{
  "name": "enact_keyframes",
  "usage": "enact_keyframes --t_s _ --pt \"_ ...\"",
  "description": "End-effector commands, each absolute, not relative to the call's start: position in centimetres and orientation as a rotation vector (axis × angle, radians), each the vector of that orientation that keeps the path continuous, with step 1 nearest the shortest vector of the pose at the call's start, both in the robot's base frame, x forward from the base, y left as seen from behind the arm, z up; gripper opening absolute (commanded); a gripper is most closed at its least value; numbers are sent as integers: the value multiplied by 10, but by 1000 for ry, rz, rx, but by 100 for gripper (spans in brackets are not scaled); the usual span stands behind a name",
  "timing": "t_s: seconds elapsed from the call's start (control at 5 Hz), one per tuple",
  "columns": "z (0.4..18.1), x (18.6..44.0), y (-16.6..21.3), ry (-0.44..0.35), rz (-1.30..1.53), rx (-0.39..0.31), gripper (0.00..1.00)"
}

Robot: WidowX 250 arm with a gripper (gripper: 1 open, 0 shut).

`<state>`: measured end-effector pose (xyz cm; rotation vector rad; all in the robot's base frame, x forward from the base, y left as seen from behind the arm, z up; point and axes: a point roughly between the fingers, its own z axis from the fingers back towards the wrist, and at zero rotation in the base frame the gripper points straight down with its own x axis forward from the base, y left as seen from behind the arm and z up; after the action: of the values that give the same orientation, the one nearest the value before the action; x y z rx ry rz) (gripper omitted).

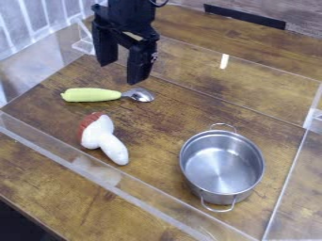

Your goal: Remove the mushroom from the silver pot and put it on the table

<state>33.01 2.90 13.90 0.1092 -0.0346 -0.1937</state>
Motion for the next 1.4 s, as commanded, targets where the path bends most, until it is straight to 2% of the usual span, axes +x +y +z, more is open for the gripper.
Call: enact_keyframes --t_s 0.0,0.2,0.4,0.8,1.2 --pt "155 328 38 -88 -147 122 0" --pt "147 330 31 -76 -167 104 100" --pt "140 332 24 -64 -184 89 100" --pt "155 347 36 -71 -265 85 100" --pt "153 342 50 -53 -295 74 100"
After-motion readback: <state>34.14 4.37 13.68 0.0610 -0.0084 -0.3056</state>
